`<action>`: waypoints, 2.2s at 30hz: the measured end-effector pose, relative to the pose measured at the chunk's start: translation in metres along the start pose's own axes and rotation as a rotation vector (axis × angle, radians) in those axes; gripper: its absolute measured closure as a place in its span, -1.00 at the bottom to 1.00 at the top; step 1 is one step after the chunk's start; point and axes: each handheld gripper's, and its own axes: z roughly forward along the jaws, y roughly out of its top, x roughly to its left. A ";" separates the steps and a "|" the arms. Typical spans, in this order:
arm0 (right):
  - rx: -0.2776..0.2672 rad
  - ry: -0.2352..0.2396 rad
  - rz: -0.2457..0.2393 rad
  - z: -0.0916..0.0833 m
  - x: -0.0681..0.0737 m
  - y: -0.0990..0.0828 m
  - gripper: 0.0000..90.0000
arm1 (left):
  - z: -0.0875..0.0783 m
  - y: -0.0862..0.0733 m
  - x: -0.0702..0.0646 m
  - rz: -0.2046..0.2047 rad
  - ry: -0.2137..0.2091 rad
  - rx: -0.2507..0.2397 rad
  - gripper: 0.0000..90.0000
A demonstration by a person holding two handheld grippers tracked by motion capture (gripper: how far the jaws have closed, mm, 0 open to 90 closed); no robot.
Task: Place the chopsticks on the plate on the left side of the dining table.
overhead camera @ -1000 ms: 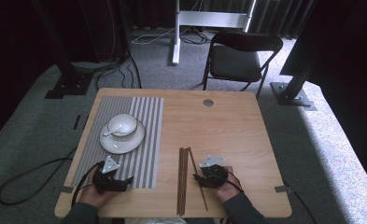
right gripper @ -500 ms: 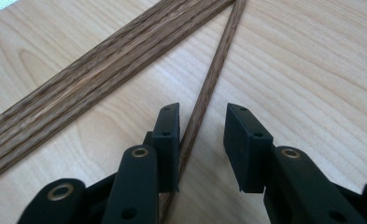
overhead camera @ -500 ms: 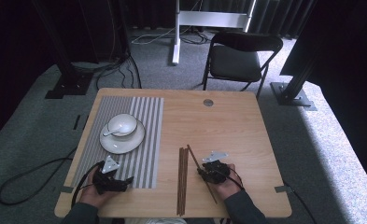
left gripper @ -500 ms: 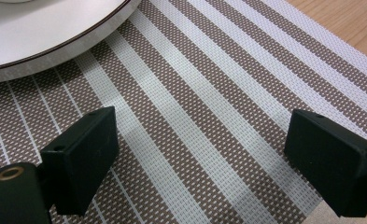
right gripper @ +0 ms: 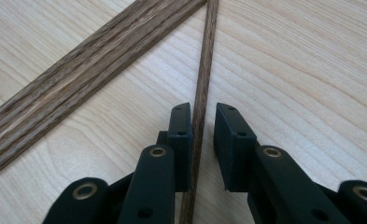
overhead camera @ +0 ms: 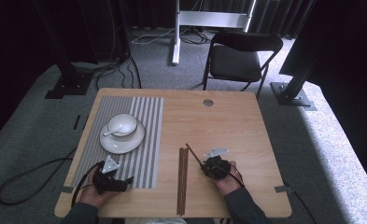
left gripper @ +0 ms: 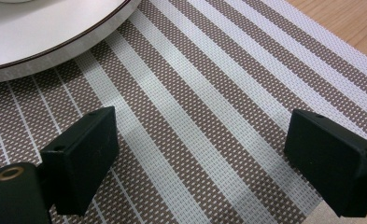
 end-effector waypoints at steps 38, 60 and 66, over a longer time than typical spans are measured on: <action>0.027 0.003 -0.010 0.001 -0.017 0.005 0.87 | 0.000 0.000 0.000 0.000 0.000 0.001 -0.77; -0.022 0.017 -0.069 -0.004 -0.026 0.015 0.87 | 0.000 0.000 0.000 0.000 0.000 0.000 -0.77; -0.036 0.026 -0.103 -0.005 -0.024 0.022 0.87 | 0.000 0.000 0.000 -0.001 0.000 0.000 -0.77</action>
